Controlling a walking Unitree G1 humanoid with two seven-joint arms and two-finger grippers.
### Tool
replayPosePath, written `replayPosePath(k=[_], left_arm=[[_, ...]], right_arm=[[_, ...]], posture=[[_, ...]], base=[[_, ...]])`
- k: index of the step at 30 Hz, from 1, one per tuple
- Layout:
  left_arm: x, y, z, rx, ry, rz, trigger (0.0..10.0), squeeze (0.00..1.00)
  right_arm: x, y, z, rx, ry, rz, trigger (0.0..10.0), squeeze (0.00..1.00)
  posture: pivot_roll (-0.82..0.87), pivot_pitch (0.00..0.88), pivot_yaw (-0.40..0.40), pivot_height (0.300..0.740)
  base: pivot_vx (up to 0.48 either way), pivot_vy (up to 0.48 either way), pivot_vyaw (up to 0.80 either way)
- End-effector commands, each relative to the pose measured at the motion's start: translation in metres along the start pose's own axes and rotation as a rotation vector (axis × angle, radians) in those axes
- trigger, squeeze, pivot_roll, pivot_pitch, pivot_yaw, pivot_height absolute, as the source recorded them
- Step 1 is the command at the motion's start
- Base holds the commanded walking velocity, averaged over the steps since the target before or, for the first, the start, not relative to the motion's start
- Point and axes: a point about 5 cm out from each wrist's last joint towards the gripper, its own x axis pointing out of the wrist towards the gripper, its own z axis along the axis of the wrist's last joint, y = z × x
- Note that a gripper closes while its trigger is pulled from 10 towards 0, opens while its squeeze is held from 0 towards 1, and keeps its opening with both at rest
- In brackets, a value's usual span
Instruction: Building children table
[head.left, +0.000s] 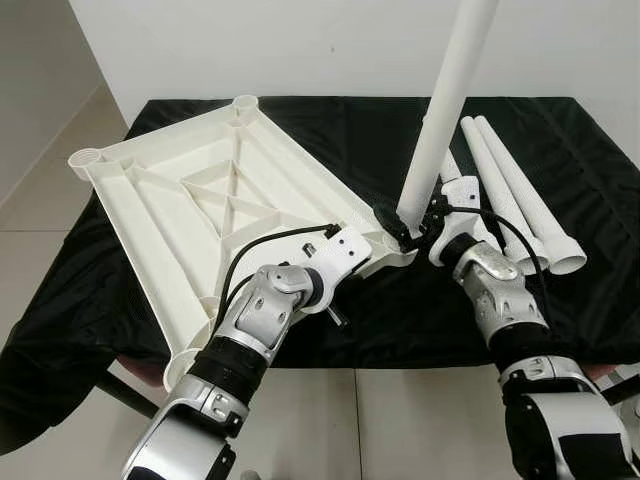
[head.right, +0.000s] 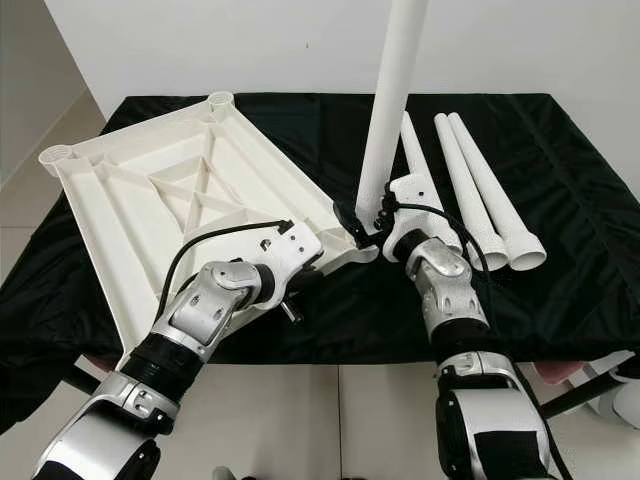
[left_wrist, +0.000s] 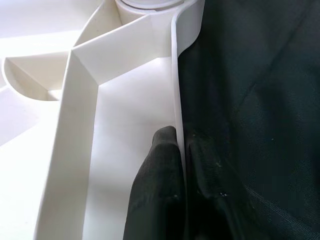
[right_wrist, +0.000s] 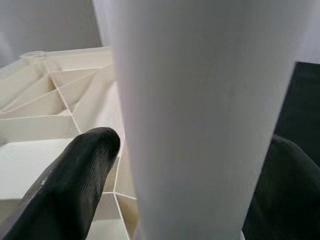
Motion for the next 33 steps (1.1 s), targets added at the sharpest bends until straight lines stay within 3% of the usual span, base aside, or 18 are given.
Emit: replayPosePath(k=[1, 6, 7, 9, 10, 15, 16, 29, 33], left_arm=[[0.001, 0.001, -0.012, -0.010, 0.027, 0.087, 10.0, 0.00], [0.001, 0.001, -0.011, -0.009, 0.025, 0.086, 10.0, 0.00], [0.001, 0.002, -0.011, -0.009, 0.024, 0.087, 10.0, 0.00], [0.001, 0.002, -0.010, -0.009, 0.023, 0.087, 10.0, 0.00], [0.001, 0.002, -0.010, -0.009, 0.023, 0.088, 10.0, 0.00], [0.001, 0.003, -0.010, -0.009, 0.022, 0.088, 10.0, 0.00], [0.001, 0.003, -0.010, -0.010, 0.022, 0.089, 10.0, 0.00], [0.001, 0.002, -0.009, -0.013, 0.020, 0.088, 10.0, 0.00], [0.000, 0.002, -0.008, -0.012, 0.016, 0.088, 10.0, 0.00]], right_arm=[[-0.001, -0.002, 0.000, 0.023, 0.013, 0.040, 10.0, 0.00], [-0.004, -0.005, 0.002, 0.026, 0.029, 0.123, 10.0, 0.00], [-0.005, -0.006, 0.003, 0.010, 0.037, 0.140, 7.5, 0.00], [-0.005, -0.007, 0.003, 0.000, 0.041, 0.151, 6.9, 0.00], [-0.006, -0.007, 0.003, -0.002, 0.043, 0.157, 2.5, 0.00], [-0.006, -0.008, 0.003, -0.003, 0.044, 0.161, 2.5, 0.00], [-0.007, -0.009, 0.003, 0.002, 0.039, 0.158, 0.0, 0.00], [-0.011, -0.005, -0.004, 0.056, -0.007, 0.094, 0.0, 0.00], [-0.011, -0.001, -0.013, 0.053, -0.003, 0.005, 0.0, 0.00]], posture=[[-0.10, 0.105, 0.059, 0.740], [-0.10, 0.107, 0.063, 0.740], [-0.10, 0.107, 0.063, 0.740], [-0.10, 0.108, 0.063, 0.740], [-0.10, 0.108, 0.063, 0.740], [-0.10, 0.108, 0.063, 0.740], [-0.10, 0.108, 0.061, 0.740], [-0.11, 0.111, 0.062, 0.740], [-0.11, 0.109, 0.059, 0.740]], base=[[0.000, 0.000, 0.00], [0.000, 0.000, 0.00], [0.000, 0.000, 0.00], [0.000, 0.000, 0.00], [0.000, 0.000, 0.00], [0.000, 0.000, 0.00], [0.000, 0.000, 0.00], [0.000, 0.000, 0.00], [0.000, 0.000, 0.00]])
